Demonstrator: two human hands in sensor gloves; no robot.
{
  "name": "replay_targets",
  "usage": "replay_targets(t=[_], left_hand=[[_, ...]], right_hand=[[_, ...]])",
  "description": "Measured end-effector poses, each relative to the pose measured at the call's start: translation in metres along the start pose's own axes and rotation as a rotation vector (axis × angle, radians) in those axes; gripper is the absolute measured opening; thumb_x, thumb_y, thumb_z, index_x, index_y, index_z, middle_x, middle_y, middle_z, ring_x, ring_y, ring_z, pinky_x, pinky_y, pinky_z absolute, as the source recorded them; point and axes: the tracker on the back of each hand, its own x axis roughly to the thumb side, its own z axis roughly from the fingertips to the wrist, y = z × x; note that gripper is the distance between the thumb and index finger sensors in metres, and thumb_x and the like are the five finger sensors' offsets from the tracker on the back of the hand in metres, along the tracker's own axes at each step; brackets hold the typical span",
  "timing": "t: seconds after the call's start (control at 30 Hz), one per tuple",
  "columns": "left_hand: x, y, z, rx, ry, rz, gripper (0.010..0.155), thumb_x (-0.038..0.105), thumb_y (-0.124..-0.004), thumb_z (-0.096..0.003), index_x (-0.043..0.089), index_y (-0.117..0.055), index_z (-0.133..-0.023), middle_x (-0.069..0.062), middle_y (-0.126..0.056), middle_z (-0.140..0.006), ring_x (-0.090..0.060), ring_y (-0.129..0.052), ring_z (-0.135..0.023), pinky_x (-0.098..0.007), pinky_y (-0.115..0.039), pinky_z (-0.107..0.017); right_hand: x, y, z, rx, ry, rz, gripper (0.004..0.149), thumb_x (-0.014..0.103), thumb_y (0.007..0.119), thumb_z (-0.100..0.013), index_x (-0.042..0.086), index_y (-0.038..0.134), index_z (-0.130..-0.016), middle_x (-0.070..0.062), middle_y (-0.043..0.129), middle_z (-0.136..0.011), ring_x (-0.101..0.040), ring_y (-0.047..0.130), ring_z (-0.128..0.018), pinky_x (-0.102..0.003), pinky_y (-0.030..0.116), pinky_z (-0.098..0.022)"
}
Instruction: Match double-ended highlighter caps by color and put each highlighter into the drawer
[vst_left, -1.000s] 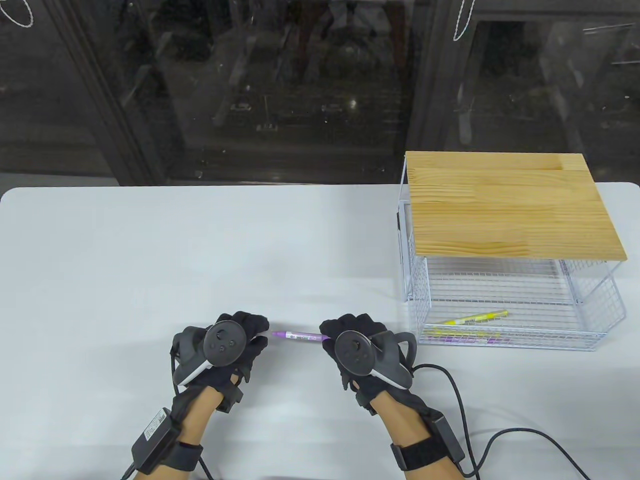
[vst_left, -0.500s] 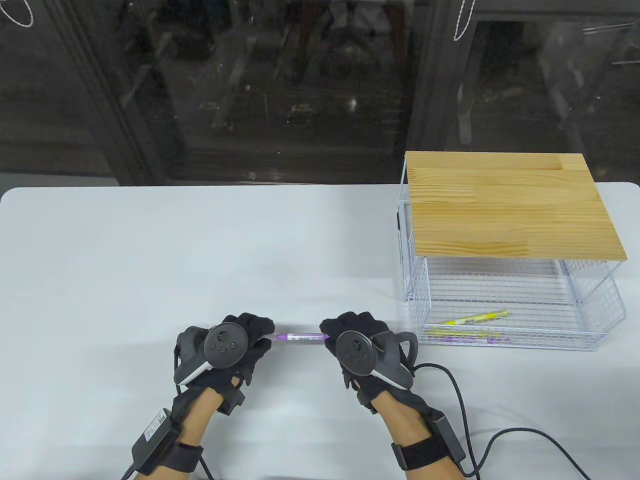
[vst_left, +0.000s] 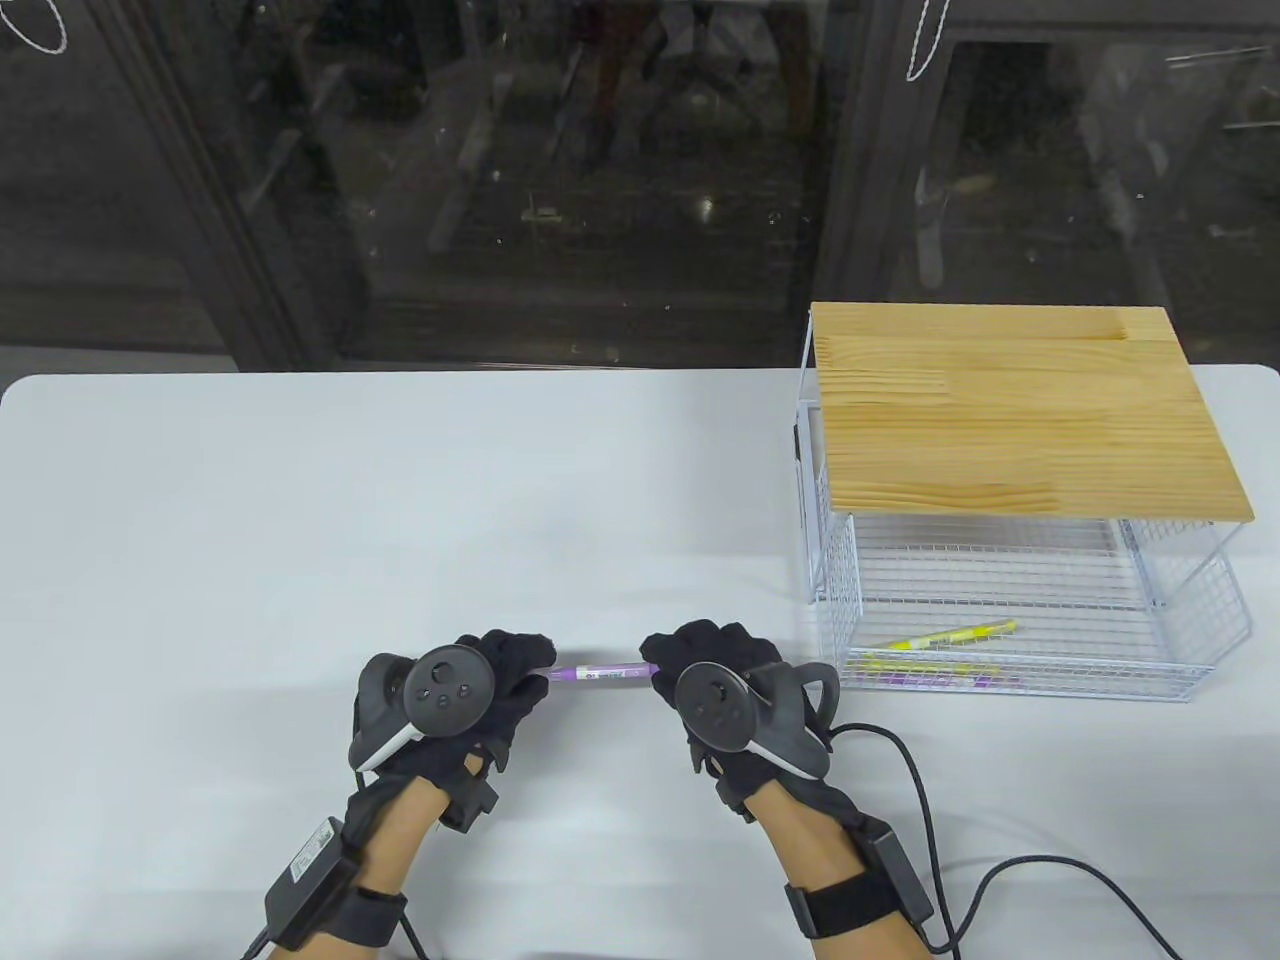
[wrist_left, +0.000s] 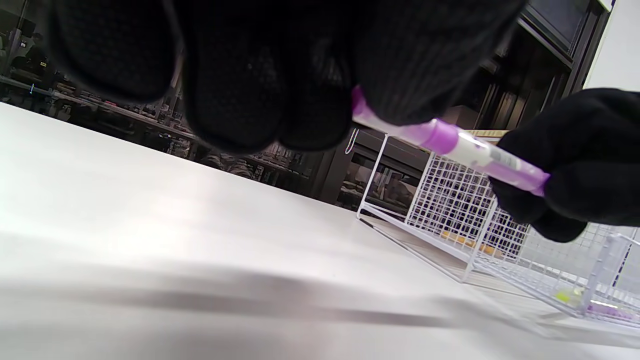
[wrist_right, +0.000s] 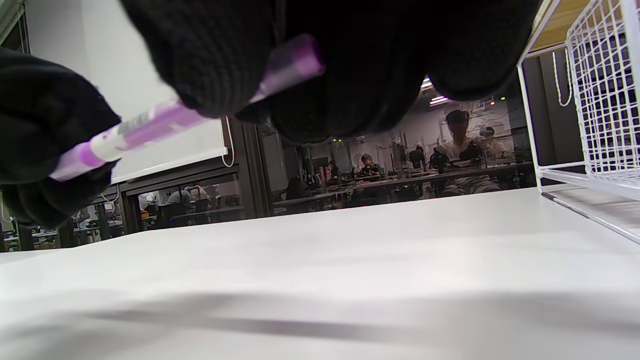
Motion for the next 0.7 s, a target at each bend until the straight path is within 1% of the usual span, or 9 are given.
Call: replay_targets(t=[0.17,0.3,0.47,0.7], left_hand=[[0.005,0.000,0.002,0.020,-0.029,-0.016,0.046,0.037,-0.085,-0.0403,0.027,-0.085,-0.086,-0.001,-0.097,-0.077,-0.028,-0.099,-0.058,-0.059,-0.082,-0.046],[0.010,0.000,0.004,0.066,-0.068,-0.019,0.046,0.036,-0.085,-0.0399,0.025,-0.086,-0.084,-0.003,-0.097,-0.075,-0.028,-0.099,-0.056,-0.059,-0.082,-0.046],[0.015,-0.001,0.005,0.062,-0.100,-0.027,0.045,0.034,-0.085,-0.0397,0.022,-0.087,-0.083,-0.005,-0.097,-0.074,-0.029,-0.099,-0.056,-0.059,-0.083,-0.046],[0.022,0.002,0.007,0.089,-0.123,-0.046,0.045,0.033,-0.085,-0.0392,0.021,-0.088,-0.083,-0.005,-0.098,-0.072,-0.030,-0.099,-0.055,-0.058,-0.084,-0.046]], right_hand=[[-0.001,0.000,0.000,0.000,-0.010,0.001,0.042,0.035,0.083,-0.041,0.038,0.085,-0.082,0.004,0.091,-0.083,-0.024,0.095,-0.058,-0.050,0.078,-0.055],[-0.001,0.001,0.000,0.007,-0.023,0.006,0.042,0.032,0.083,-0.040,0.036,0.085,-0.082,0.003,0.092,-0.082,-0.025,0.096,-0.058,-0.050,0.078,-0.056],[0.000,-0.002,0.001,-0.003,-0.030,0.030,0.042,0.030,0.084,-0.039,0.035,0.086,-0.081,0.003,0.093,-0.082,-0.026,0.096,-0.059,-0.051,0.077,-0.056],[0.006,-0.007,0.004,-0.039,-0.052,0.056,0.042,0.028,0.084,-0.038,0.034,0.088,-0.080,0.003,0.093,-0.081,-0.027,0.096,-0.059,-0.051,0.077,-0.058]])
